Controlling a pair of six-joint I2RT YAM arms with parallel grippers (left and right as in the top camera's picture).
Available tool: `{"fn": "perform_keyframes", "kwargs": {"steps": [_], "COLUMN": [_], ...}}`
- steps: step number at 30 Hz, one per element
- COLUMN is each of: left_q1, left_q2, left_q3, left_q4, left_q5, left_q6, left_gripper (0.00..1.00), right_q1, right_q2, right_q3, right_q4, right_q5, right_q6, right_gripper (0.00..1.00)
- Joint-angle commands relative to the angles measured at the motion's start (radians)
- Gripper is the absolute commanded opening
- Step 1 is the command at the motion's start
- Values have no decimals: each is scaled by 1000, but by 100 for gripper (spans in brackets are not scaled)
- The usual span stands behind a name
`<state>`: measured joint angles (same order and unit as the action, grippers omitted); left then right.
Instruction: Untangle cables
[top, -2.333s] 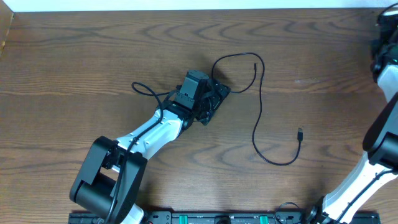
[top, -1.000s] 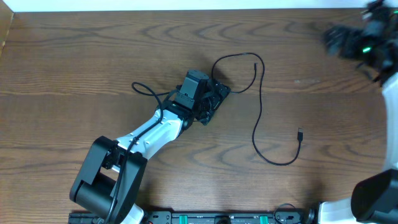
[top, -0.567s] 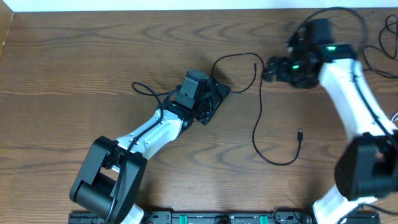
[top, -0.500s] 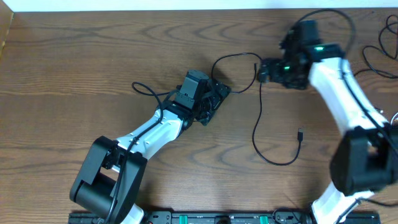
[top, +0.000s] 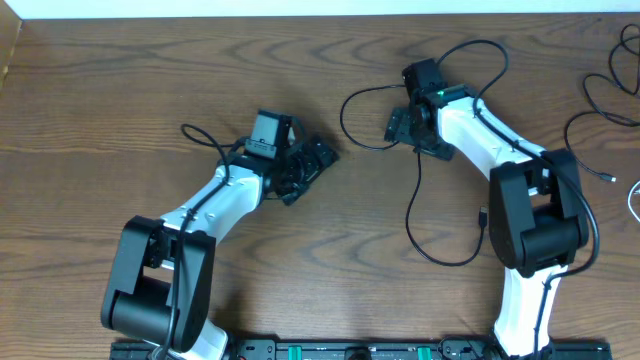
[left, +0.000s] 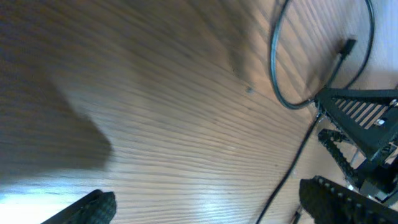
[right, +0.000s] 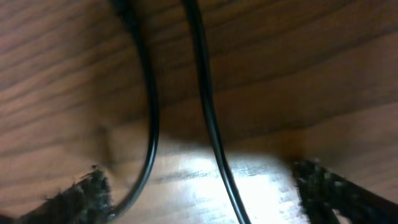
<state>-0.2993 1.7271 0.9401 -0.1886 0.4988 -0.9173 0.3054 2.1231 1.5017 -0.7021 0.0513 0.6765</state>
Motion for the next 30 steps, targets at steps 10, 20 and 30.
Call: {"fn": "perform_keyframes", "kwargs": {"steps": [10,20,30], "left_q1": [13,13,13], "left_q2": [-5,-5,-5], "left_q3": [8,8,8], "left_q4": [-39,-39,-39], "left_q5": [2,2,2], "left_q6": [60,60,60], "left_gripper": [98,98,98], "right_q1": [6,-43,-87], "right_q2": [42,-77,-199], "right_q3": [2,256,618], "right_q4": [23,19,108], "right_q5": [-46,-75,97], "right_q6": [-110,-617,-789], "right_gripper": [1,1,1]}}
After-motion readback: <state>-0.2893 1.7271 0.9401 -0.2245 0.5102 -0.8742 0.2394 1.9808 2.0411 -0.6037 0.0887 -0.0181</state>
